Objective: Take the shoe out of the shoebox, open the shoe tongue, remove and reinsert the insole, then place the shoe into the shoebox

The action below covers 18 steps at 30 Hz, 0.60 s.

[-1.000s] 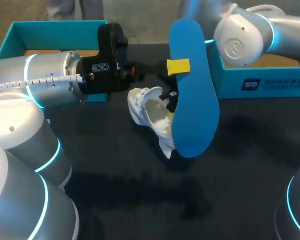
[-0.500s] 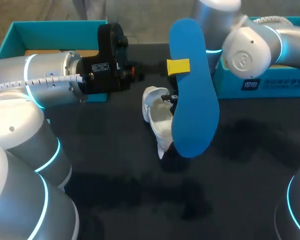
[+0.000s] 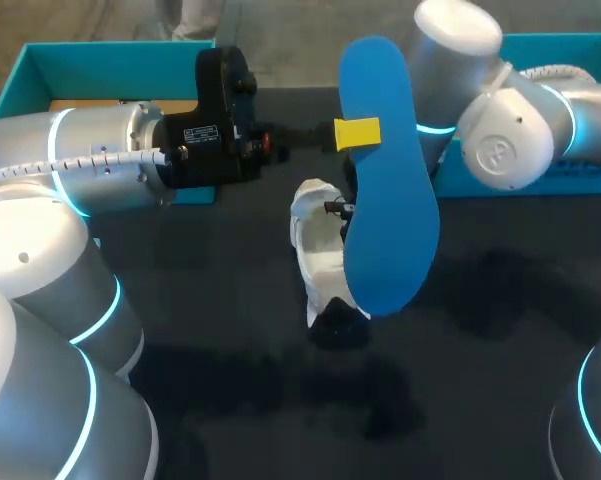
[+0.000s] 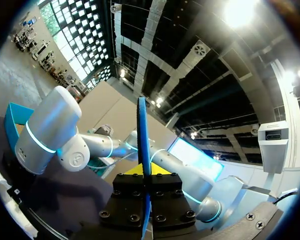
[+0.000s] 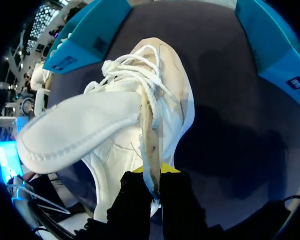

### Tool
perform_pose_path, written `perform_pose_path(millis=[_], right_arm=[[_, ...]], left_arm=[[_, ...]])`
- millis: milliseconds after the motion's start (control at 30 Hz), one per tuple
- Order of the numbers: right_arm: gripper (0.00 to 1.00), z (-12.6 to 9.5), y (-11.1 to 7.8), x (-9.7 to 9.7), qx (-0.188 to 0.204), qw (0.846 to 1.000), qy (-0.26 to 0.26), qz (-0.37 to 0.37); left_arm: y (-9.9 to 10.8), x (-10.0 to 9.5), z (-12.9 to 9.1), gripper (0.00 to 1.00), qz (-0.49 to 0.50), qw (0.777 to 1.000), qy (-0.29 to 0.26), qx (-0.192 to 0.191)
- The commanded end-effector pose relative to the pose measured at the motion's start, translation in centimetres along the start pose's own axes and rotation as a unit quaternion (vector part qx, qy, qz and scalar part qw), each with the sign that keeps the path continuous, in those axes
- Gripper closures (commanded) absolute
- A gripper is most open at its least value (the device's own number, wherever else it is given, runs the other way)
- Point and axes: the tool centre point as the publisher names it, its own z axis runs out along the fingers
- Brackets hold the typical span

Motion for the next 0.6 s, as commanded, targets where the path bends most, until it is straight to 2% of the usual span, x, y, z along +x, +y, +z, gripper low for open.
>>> perform_pose_path(millis=[33,367,400,433,600], right_arm=[[1.0,1.7,0.2,0.3,0.002,1.0,0.01,0.002],[1.0,3.7,-0.2,0.4,0.012,0.999,0.027,0.016],[0.31,3.8,-0.2,0.3,0.013,0.999,0.029,0.014],[0.0,3.9,-0.3,0.3,0.014,0.999,0.028,0.013],[0.0,2.5,-0.8,1.0,0.017,0.999,0.025,0.014]], left_arm=[[0.0,0.0,0.3,1.0,0.0,1.0,0.0,0.002],[0.0,0.0,0.3,1.0,0.0,1.0,0.0,0.002],[0.0,0.0,0.3,1.0,0.0,1.0,0.0,0.002],[0.0,0.0,0.3,1.0,0.0,1.0,0.0,0.002],[0.0,0.0,0.3,1.0,0.0,1.0,0.0,0.002]])
